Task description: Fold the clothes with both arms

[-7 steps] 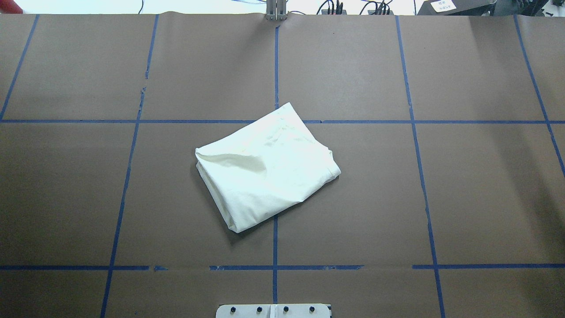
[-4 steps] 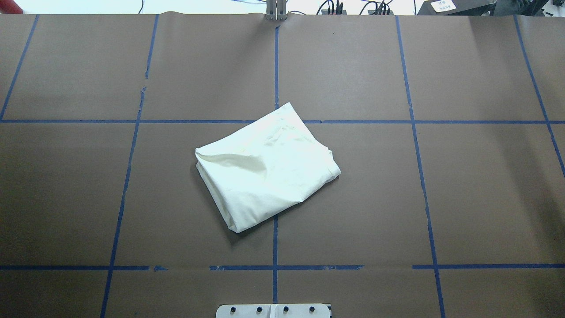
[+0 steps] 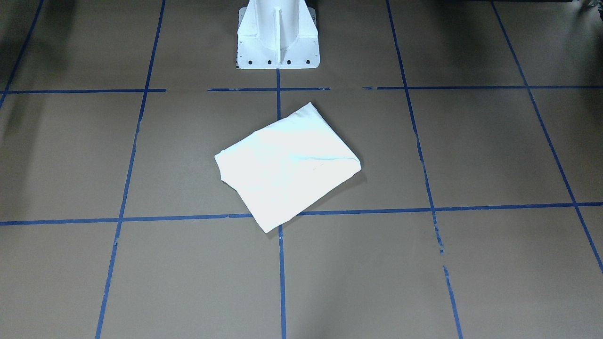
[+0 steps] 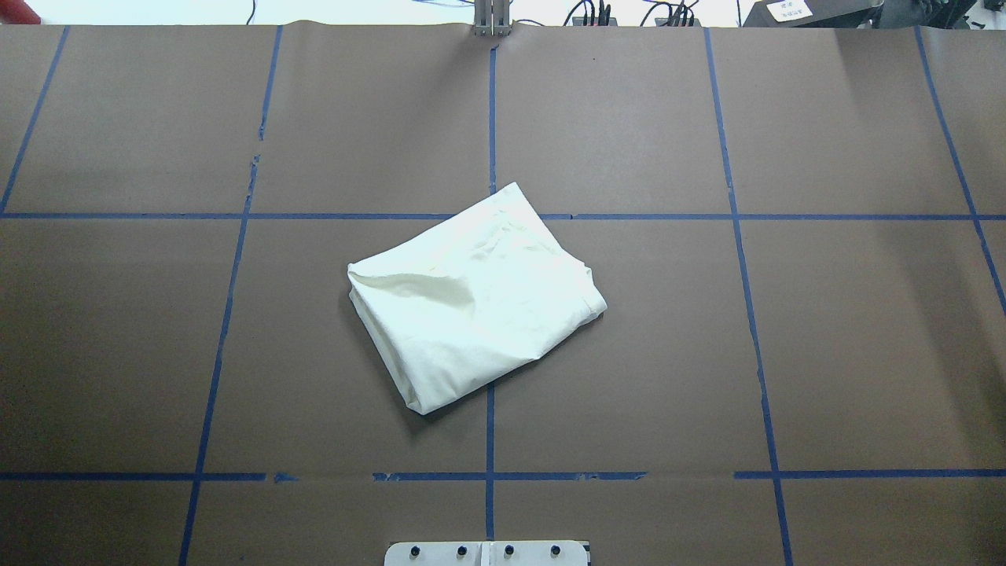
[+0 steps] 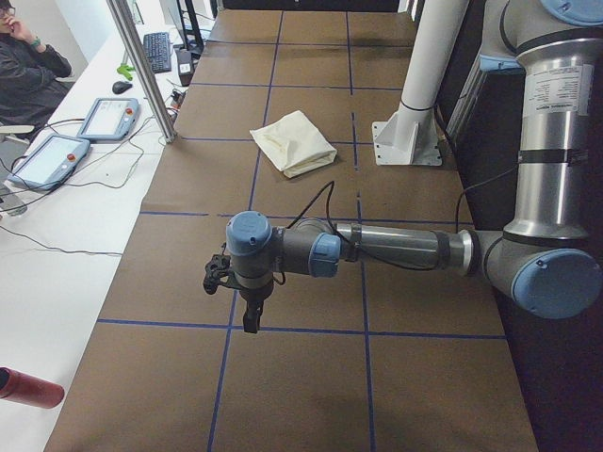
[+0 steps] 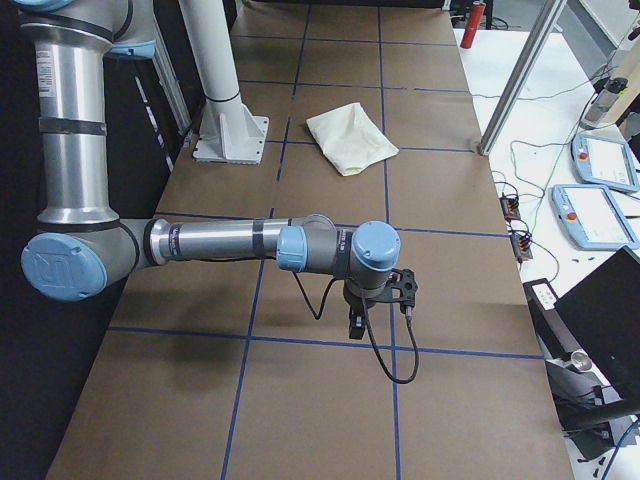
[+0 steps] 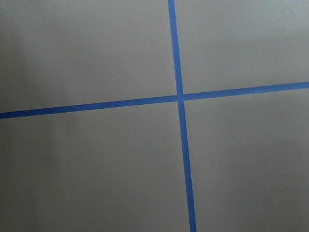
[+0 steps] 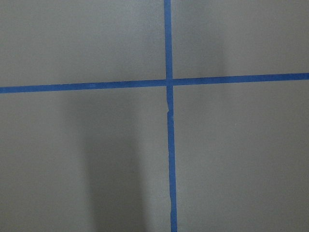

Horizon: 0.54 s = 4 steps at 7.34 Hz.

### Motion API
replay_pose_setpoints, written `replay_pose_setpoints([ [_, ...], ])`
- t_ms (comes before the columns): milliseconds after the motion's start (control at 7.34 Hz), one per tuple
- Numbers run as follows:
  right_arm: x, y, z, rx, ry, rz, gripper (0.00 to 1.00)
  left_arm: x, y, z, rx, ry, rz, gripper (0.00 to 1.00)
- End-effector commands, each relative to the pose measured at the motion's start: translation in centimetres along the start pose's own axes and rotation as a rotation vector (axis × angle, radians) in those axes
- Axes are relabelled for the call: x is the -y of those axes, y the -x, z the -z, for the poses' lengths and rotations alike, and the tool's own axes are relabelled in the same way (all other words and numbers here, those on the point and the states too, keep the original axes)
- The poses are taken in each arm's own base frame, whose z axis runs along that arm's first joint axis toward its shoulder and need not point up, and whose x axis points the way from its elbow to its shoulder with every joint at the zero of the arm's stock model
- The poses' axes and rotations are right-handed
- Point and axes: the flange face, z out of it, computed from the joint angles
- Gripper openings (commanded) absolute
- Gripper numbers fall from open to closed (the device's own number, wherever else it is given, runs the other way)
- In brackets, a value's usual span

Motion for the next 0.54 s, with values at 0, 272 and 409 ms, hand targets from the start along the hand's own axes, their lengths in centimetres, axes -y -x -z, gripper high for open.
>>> replay_pose_setpoints([
  [0,-0.03,-0.72,-0.51,-0.002,-0.011,0.003,1.0,-0.02,0.04,-0.02,0.0,0.001,0.001,1.0],
  [272,0.04,-0.61,-0.41,-0.002,-0.013,0.0,1.0,-0.04,0.09,-0.07,0.0,0.002,0.002,1.0],
  [409,0.11,-0.55,-0.25,-0.002,-0.016,0.001,1.0,-0.04,0.11,-0.07,0.002,0.002,0.003,1.0],
])
